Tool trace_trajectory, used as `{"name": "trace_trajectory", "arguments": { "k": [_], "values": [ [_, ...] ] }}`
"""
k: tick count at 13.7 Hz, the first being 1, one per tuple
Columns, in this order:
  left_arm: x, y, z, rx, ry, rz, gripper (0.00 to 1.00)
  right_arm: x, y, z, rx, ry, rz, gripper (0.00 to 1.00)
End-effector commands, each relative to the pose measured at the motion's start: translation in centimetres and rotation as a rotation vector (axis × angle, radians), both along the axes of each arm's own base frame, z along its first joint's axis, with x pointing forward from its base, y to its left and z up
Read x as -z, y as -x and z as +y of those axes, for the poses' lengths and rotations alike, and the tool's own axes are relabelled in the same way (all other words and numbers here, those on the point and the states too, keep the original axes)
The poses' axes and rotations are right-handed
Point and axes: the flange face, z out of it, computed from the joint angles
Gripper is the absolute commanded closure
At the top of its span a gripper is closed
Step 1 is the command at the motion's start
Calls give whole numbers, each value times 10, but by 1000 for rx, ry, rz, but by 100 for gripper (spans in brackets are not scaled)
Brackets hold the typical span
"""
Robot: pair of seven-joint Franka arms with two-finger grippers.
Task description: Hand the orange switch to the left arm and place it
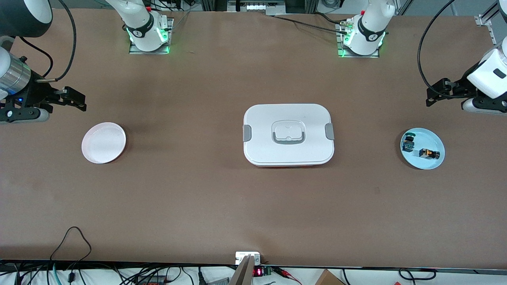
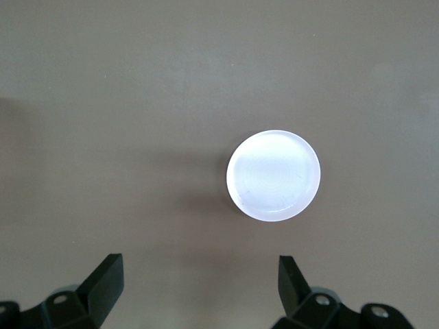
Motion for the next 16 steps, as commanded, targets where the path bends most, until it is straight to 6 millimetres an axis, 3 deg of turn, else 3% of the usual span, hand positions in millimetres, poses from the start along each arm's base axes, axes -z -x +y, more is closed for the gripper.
{"name": "trace_trajectory", "arguments": {
  "k": [1,3,16],
  "values": [
    [-6,-3,-3,29,17,-10,0,-8,0,8,-9,-15,0,0],
    [-4,-3,0,24,18,-1,0,-10,2,17,-16,-15,-3,0],
    [1,-4,-1,23,20,11,0,-10,2,17,17,-14,-4,0]
  ]
}}
